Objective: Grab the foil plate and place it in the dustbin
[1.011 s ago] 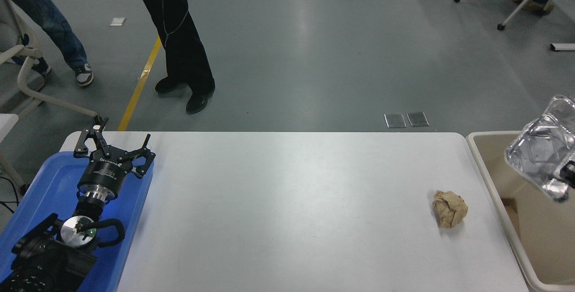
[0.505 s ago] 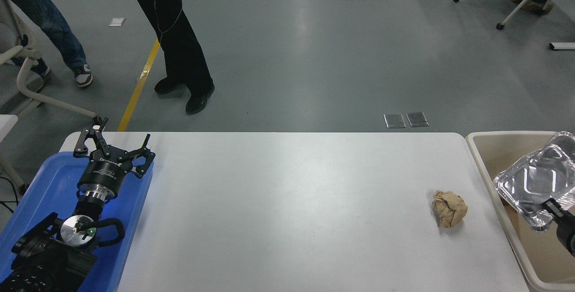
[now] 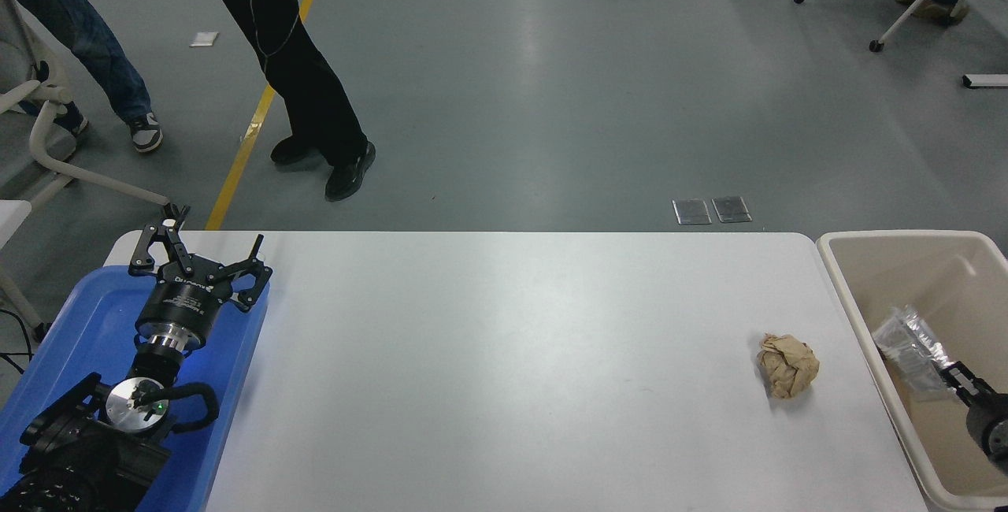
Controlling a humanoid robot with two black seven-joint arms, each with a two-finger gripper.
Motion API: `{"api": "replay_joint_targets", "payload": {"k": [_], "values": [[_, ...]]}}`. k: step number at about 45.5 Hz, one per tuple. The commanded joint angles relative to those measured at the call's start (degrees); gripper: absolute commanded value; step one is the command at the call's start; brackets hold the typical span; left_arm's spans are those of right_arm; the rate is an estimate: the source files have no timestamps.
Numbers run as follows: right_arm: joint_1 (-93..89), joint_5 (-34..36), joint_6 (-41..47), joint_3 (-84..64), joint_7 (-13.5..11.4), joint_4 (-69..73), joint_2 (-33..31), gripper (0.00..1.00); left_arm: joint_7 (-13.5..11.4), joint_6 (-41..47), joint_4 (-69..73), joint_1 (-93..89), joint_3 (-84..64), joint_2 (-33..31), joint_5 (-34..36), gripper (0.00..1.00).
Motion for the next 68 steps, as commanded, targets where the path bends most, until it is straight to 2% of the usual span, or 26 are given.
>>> {"api": "replay_joint_targets", "payload": {"k": [1,9,14,20,26,32,36,45,48,50,56,59,62,68], "values": [[10.05,-2.81,4.97,-6.06,2.29,6.12,-3.28,1.00,0.00,0.00,0.00,0.00,0.00,0.00,0.01,0.99],[29.90,-4.75,4.98,-11.95,2.29,29.58,-10.40,1.00,0.00,0.00,0.00,0.00,0.00,0.00,0.01,0.99],[40.80,-6.68,4.98,-18.71,2.29,42.68,-9.62,1.00,0.00,0.00,0.00,0.00,0.00,0.00,0.09,0.99],[52.23,-12.30,4.63,-29.52,2.38,55.26,-1.81,1.00,0.00,0.00,0.00,0.00,0.09,0.00,0.09,0.99],[63.04,-12.57,4.62,-39.10,2.29,65.36,7.15,1.00,0.00,0.00,0.00,0.00,0.09,0.00,0.09,0.99],[71.05,-12.31,6.20,-41.66,1.68,72.49,13.14,1.00,0.00,0.00,0.00,0.00,0.09,0.00,0.09,0.99],[76.14,-10.82,10.67,-41.84,1.24,77.23,16.39,1.00,0.00,0.00,0.00,0.00,0.09,0.00,0.09,0.99],[89.24,-2.38,26.23,-41.14,-0.25,83.75,21.23,1.00,0.00,0.00,0.00,0.00,0.09,0.00,0.09,0.99],[92.76,-0.28,30.63,-40.79,-2.01,85.07,21.93,1.00,0.00,0.00,0.00,0.00,0.09,0.00,0.09,0.99],[94.87,2.01,33.44,-40.79,-4.38,85.42,22.46,1.00,0.00,0.00,0.00,0.00,0.09,0.00,0.09,0.99],[98.74,6.06,37.40,-40.79,-14.57,85.42,22.03,1.00,0.00,0.00,0.00,0.00,0.09,0.00,0.09,0.99],[101.11,7.90,40.04,-40.70,-18.70,85.60,20.80,1.00,0.00,0.00,0.00,0.00,0.09,0.09,0.09,0.99],[102.43,9.66,42.85,-40.35,-20.20,85.68,19.57,1.00,0.00,0.00,0.00,0.00,0.09,0.09,0.09,0.99],[102.79,10.19,43.47,-40.43,-20.47,85.86,18.86,1.00,0.00,0.00,0.00,0.00,0.09,0.00,0.09,0.99]]}}
